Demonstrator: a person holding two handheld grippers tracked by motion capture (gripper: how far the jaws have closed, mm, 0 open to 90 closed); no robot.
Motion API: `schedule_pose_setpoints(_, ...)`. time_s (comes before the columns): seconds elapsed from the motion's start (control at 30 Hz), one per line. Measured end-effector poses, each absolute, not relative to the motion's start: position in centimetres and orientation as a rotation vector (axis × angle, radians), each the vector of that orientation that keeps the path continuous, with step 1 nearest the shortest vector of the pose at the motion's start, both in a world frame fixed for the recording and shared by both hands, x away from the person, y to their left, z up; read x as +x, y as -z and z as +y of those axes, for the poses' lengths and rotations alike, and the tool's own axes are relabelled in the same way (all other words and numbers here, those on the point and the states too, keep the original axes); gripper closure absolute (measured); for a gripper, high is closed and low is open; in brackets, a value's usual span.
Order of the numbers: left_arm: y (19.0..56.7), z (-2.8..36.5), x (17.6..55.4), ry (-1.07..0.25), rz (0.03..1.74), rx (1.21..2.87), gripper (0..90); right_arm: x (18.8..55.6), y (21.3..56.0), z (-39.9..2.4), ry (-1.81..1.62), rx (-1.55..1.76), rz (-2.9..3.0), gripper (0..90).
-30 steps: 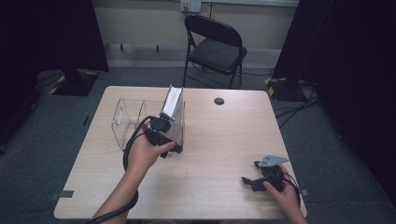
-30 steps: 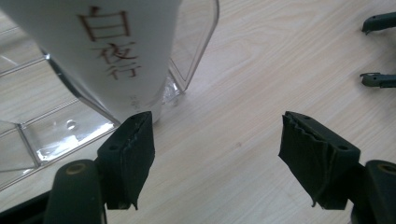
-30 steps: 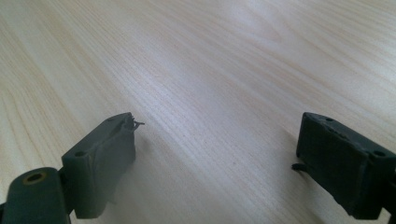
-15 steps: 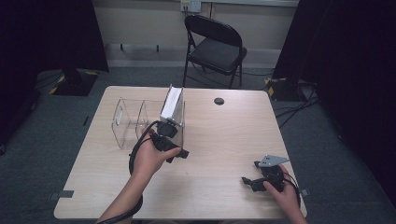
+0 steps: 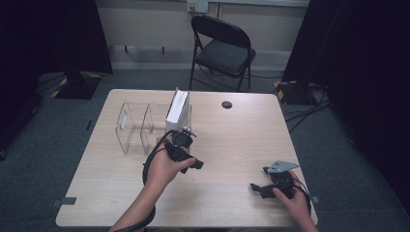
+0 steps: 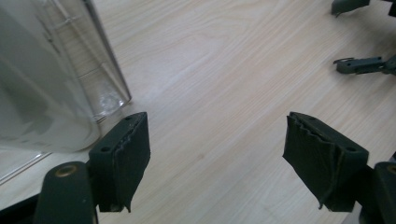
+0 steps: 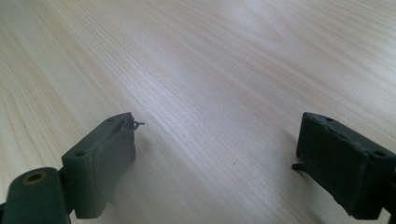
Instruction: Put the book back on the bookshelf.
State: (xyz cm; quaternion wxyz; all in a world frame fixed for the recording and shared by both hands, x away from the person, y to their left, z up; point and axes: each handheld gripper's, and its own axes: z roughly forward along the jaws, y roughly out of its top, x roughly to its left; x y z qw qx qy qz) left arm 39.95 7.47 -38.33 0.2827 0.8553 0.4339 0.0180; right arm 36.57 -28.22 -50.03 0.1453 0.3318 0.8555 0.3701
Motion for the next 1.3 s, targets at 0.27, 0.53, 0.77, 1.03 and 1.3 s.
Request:
schedule_pose_setpoints(0.27, 39.1, 6.7, 39.6, -0.031, 1.139, 2.300, 21.4, 36.6, 50.0, -28.2, -1.066, 0.957, 2.464, 10.9)
schedule_pose_setpoints(0.53, 40.1, 6.2, 39.3, -0.015, 1.135, 2.295, 21.4, 36.6, 50.0, -28.2, -1.066, 0.958, 2.464, 10.9)
schedule_pose_setpoints(0.77, 41.0, 5.7, 39.1, 0.010, 1.131, 2.285, 21.4, 36.6, 50.0, -28.2, -1.066, 0.957, 2.464, 10.9)
schedule_pose_setpoints(1.03, 42.1, 5.2, 39.0, 0.023, 1.105, 2.310, 21.4, 36.6, 50.0, -28.2, -1.066, 0.956, 2.465, 10.9)
schedule_pose_setpoints(1.3, 43.2, 4.6, 38.9, 0.033, 1.109, 2.309, 21.4, 36.6, 50.0, -28.2, -1.066, 0.956, 2.465, 10.9)
